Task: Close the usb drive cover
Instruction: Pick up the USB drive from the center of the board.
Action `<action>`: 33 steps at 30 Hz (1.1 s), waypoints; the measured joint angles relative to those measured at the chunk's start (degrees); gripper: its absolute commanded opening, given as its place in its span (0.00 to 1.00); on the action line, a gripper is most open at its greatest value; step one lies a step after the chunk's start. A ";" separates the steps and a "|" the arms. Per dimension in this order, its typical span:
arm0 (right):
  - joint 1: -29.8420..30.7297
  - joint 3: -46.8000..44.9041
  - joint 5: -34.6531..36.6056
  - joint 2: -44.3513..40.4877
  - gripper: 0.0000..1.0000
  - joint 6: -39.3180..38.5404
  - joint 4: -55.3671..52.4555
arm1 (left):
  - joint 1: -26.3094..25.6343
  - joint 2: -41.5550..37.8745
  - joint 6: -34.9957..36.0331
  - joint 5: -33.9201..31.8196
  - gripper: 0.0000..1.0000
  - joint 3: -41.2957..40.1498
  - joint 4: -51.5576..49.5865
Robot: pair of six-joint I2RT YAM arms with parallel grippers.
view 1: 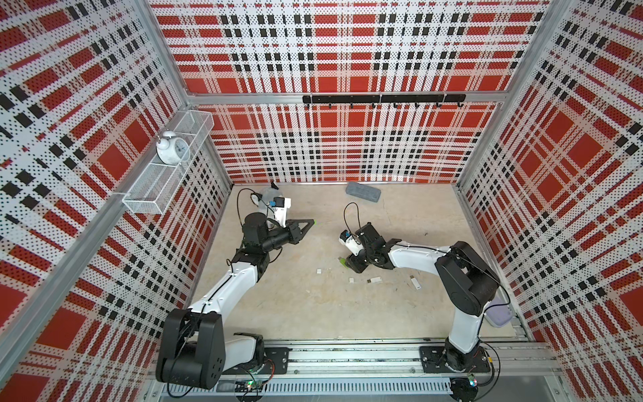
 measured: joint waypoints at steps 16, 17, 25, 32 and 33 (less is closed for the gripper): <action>2.60 3.98 3.17 4.26 0.44 1.20 -2.51 | 1.03 -1.18 -0.28 -0.22 0.00 -1.60 0.37; 2.60 3.98 3.41 4.31 0.42 1.22 -2.54 | 1.14 -1.29 -0.28 -0.20 0.00 -1.64 0.37; 2.60 4.04 4.57 4.50 0.34 0.24 -2.56 | 1.33 -1.64 -0.33 -0.22 0.00 -1.81 0.39; 2.60 4.04 4.70 4.50 0.35 -1.31 -2.62 | 1.33 -1.64 -0.57 -0.22 0.00 -1.81 0.39; 2.60 4.04 4.66 4.57 0.34 -1.64 -2.64 | 1.33 -1.64 -0.59 -0.22 0.00 -1.81 0.39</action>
